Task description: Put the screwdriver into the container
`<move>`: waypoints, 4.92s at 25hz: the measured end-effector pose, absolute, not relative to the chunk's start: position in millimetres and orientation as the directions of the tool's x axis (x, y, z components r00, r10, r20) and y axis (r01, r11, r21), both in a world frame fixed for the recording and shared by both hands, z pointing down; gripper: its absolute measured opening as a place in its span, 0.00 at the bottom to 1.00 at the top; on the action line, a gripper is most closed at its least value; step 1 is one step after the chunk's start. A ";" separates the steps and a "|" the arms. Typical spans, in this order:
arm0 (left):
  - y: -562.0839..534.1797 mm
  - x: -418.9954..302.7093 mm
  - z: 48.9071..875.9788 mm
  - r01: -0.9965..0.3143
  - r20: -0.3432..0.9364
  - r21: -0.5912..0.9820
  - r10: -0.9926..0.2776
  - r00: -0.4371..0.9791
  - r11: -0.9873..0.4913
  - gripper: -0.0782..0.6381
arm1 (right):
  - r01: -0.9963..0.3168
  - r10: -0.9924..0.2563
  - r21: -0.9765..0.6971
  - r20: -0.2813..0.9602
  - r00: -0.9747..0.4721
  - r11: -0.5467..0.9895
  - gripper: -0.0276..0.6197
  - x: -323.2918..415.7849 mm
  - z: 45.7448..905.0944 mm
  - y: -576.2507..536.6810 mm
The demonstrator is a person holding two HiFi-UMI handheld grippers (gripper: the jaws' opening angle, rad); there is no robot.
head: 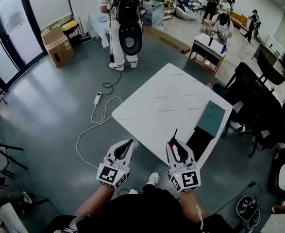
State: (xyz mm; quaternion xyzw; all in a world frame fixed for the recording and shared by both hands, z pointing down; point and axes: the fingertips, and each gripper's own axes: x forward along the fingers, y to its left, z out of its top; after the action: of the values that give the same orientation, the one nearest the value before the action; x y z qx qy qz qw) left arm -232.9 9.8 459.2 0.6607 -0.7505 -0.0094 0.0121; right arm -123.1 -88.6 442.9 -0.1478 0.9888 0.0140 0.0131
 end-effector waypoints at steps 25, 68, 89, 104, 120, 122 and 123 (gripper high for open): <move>-139.0 -228.2 453.4 -0.999 0.010 -0.012 -0.999 -0.046 0.046 0.12 | -0.345 -0.346 -0.031 -0.034 -0.937 0.938 0.21 -107.8 452.4 -236.3; -324.1 -223.7 515.9 -0.840 0.130 0.028 -0.831 0.540 -0.542 0.12 | -0.892 -0.788 -0.136 0.425 -0.445 0.431 0.21 -29.9 574.3 -322.5; -316.9 -222.5 570.1 -0.830 0.241 0.028 -0.802 0.547 -0.558 0.12 | -0.952 -0.436 -0.180 0.856 -0.276 0.249 0.21 14.5 730.8 -279.5; -319.9 -231.4 571.6 -0.851 0.239 0.056 -0.821 0.519 -0.522 0.12 | -0.957 -0.316 -0.171 0.918 -0.241 0.232 0.21 18.6 753.1 -283.7; -310.3 -233.5 580.0 -0.850 0.252 0.087 -0.814 0.523 -0.520 0.12 | -0.953 -0.393 -0.121 0.891 -0.228 0.278 0.29 11.0 727.3 -286.5; -310.4 -231.8 578.9 -0.849 0.241 0.084 -0.816 0.525 -0.521 0.12 | -0.945 -0.448 -0.100 0.862 -0.238 0.310 0.29 7.9 707.5 -291.1; -310.8 -230.5 577.3 -0.849 0.234 0.082 -0.818 0.525 -0.521 0.12 | -0.942 -0.482 -0.086 0.842 -0.242 0.324 0.29 6.8 695.9 -294.5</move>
State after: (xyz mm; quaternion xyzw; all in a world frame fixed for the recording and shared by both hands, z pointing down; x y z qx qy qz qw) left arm -230.5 -310.8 577.3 0.8682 -0.4802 0.0831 0.0930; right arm 6.8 -294.5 695.9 -0.4914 0.7243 -0.3107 -0.3706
